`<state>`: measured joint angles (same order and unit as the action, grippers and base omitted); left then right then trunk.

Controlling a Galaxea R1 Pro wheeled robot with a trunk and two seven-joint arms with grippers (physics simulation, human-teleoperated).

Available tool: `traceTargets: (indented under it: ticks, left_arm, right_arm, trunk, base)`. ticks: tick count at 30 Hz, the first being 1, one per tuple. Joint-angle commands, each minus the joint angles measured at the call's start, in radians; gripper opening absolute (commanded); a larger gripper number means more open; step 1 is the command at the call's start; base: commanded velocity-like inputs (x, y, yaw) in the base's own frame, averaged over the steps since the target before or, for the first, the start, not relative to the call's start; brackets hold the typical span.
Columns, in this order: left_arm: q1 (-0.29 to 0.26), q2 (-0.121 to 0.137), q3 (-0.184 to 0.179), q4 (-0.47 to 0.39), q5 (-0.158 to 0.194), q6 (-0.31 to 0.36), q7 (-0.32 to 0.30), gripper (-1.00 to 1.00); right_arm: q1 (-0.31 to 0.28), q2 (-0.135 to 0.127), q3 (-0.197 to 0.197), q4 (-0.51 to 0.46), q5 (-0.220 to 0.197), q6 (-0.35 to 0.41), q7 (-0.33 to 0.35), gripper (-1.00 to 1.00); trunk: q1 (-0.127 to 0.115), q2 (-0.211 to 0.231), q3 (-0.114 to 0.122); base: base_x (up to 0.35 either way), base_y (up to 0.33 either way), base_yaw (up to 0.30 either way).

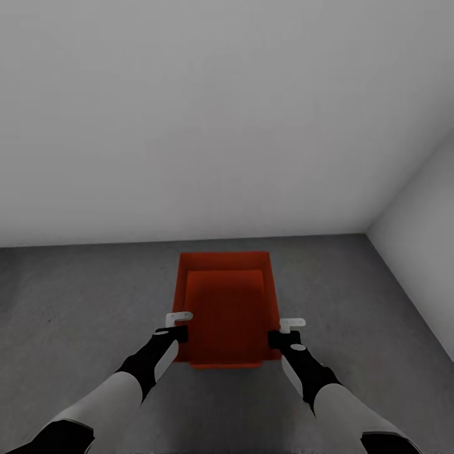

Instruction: Move the two storage containers from the living room to the garage. In the garage, place one container on the floor and stack the other container on top of it (either order is fine).

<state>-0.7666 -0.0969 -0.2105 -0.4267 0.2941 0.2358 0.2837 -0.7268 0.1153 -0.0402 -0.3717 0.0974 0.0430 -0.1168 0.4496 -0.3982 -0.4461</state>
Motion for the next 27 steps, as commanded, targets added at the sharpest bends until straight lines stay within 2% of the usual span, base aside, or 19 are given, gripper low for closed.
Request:
traceTargets:
  ticks: [1, 20, 27]
  left_arm:
    - [0.000, 0.000, -0.001, -0.004, -0.012, -0.076, 0.014, -1.00]
    - [0.000, 0.001, -0.001, -0.004, -0.012, -0.076, 0.014, -1.00]
    - [0.000, 0.001, -0.001, -0.004, -0.012, -0.076, 0.014, -1.00]
  right_arm:
    - [0.000, 0.001, -0.029, 0.000, 0.012, 0.005, -0.032, -1.00]
    - [0.000, 0.001, -0.029, 0.000, 0.012, 0.005, -0.032, -1.00]
    - [0.000, 0.001, -0.029, 0.000, 0.010, 0.005, -0.031, -1.00]
  trunk:
    - [0.000, -0.002, -0.003]
    - [0.000, -0.002, -0.033]
    - [0.000, -0.002, -0.035]
  base:
    - [0.000, 0.000, 0.000]
    - [0.000, 0.000, 0.000]
    - [0.000, 0.000, 0.000]
